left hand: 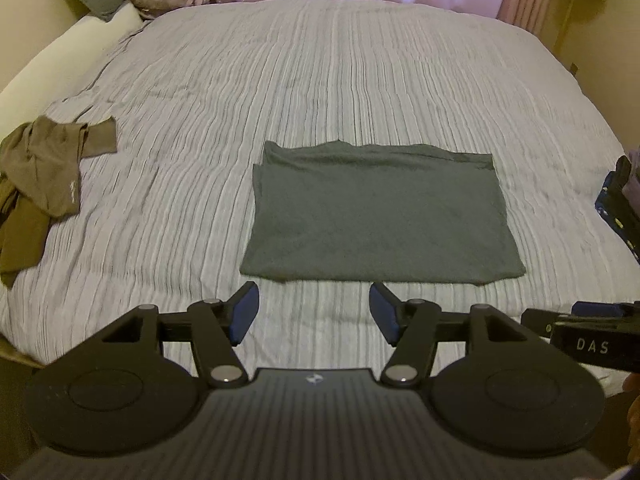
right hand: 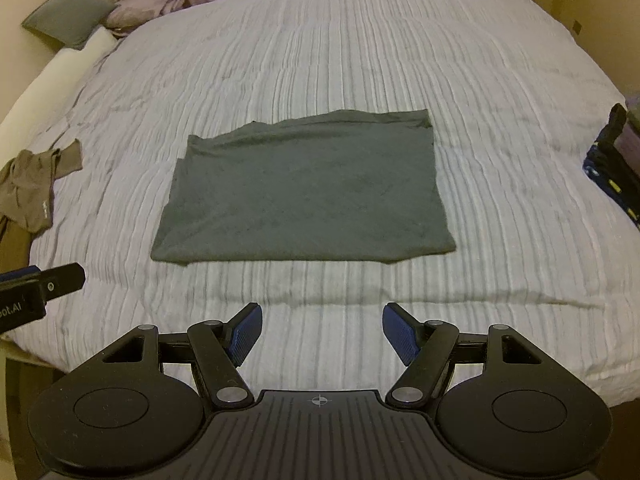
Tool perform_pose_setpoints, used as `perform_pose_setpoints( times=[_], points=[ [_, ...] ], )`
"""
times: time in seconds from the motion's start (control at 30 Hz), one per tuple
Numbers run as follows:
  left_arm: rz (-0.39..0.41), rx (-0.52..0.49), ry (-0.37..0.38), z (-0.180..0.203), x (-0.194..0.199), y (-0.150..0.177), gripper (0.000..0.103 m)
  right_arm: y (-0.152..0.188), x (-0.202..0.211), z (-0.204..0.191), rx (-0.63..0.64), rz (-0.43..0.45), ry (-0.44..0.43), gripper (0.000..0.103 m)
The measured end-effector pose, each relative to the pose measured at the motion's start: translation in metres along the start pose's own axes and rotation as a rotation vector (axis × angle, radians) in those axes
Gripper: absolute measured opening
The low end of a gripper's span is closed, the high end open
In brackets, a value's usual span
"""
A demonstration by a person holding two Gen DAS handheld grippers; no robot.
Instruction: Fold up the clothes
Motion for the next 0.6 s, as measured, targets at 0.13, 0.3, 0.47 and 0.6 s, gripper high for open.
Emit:
perform_pose_setpoints(
  times=[0.13, 0.3, 0.47, 0.6],
  points=[
    [-0.020, -0.036, 0.021, -0.010, -0.014, -0.013, 0.058, -0.008, -0.010, -0.014, -0.031, -0.016, 0.021, 0.070],
    [-0.060, -0.072, 0.055, -0.023, -0.032, -0.014, 0.058, -0.010, -0.023, -0.028, -0.071, -0.045, 0.051, 0.070],
    [-0.105, -0.093, 0.086, -0.039, -0.051, -0.010, 0.058, -0.009, -0.037, -0.041, -0.107, -0.078, 0.084, 0.070],
    [-0.142, -0.098, 0.104, -0.050, -0.067, -0.004, 0.058, -0.008, -0.047, -0.050, -0.120, -0.101, 0.116, 0.070]
  ],
)
Point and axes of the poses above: each gripper's, at about its wrist camera, not at the fingertips, and x roughly against the way its jaws point, z to its right, y to its underside, the point moved 10 cm from there along -x, roughly the way its jaws point, and after that the axes turned 1 degree about -y, right-handed, at the moved point
